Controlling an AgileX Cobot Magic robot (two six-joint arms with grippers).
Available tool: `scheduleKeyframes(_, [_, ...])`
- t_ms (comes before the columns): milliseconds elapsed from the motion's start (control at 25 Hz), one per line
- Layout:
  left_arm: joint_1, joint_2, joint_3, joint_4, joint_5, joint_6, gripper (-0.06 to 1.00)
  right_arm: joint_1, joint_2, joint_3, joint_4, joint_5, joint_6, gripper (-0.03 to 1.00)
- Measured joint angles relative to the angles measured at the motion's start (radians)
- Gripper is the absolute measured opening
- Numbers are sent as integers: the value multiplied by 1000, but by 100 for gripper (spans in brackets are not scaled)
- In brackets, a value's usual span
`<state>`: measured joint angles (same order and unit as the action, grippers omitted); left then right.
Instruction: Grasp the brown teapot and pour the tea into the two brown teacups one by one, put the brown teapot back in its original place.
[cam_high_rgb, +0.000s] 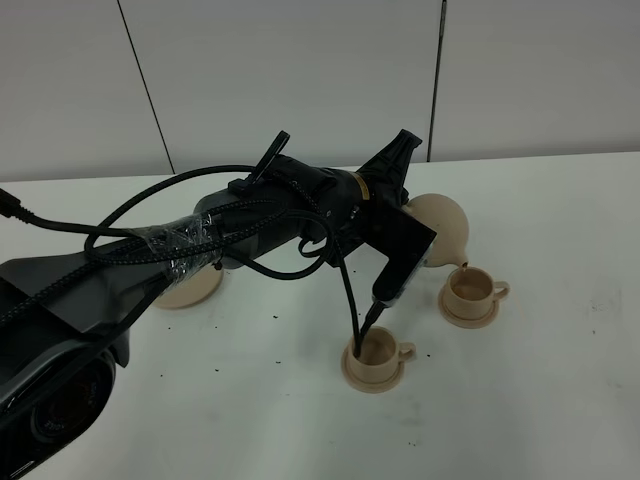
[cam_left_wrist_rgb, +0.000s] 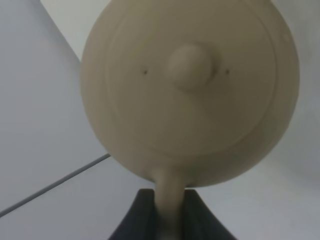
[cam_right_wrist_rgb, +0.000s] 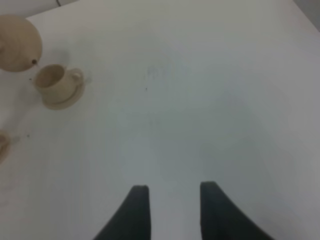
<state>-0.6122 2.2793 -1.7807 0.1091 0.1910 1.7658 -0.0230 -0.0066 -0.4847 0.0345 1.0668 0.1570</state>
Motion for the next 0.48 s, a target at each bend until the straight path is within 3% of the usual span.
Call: scheduleKeyframes(480, [0,0,0,0,0,59,17,0,0,0,0,0,0,24])
